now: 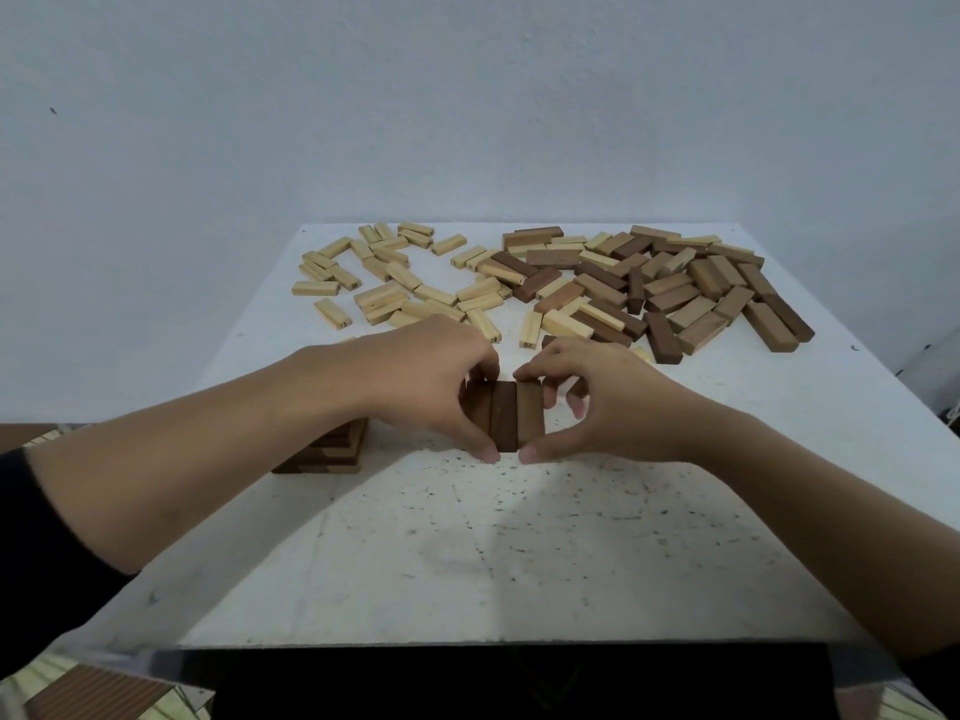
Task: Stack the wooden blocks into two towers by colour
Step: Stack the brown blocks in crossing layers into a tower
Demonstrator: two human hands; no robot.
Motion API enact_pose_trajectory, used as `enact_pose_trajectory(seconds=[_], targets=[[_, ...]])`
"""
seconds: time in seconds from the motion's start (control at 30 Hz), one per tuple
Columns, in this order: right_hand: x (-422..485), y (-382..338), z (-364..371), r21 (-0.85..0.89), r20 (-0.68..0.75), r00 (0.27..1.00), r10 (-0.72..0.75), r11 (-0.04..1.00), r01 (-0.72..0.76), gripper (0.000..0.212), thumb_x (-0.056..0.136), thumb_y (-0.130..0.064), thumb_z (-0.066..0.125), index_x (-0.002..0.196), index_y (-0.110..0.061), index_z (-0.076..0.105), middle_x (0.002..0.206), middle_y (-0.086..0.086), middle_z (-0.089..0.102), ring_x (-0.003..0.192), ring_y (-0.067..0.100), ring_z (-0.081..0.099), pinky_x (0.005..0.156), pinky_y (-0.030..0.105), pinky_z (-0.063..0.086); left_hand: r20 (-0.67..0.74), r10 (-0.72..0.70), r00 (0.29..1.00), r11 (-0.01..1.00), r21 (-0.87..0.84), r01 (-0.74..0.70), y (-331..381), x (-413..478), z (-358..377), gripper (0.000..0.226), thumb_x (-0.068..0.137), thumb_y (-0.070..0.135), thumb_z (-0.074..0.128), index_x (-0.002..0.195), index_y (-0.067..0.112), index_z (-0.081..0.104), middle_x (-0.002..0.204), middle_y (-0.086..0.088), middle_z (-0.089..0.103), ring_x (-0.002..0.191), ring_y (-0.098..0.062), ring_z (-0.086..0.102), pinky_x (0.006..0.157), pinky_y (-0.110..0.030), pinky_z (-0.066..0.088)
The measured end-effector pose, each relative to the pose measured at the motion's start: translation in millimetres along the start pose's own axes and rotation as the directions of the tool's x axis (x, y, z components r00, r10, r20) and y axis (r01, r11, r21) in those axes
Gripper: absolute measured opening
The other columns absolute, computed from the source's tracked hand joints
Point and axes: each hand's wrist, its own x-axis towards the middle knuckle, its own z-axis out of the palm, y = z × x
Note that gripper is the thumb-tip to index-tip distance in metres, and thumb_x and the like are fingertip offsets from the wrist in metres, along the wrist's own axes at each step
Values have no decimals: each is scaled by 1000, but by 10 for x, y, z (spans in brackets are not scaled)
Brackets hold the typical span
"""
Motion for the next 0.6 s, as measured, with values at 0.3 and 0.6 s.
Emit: enact_pose_trajectory(seconds=[0.3,0.6], targets=[[-3,-12,26,-75,5,1000,20,997,-20,86,64,-74,76,138,-35,55,120,-13,54,111,9,48,83,20,36,5,19,1000,1000,-9,-19,-114,-46,-24,84,66,72,79,134,27,60,104,15,54,99,-6,50,85,-26,46],[10,-26,31,-47,-13,1000,2,999,-3,78,65,-67,81,131,-31,62,110,-9,57,97,8,49,77,23,40,-4,42,999,999,0,-42,-92,1,6,72,68,72,79,123,27,65,100,9,60,93,-7,53,84,-32,50]])
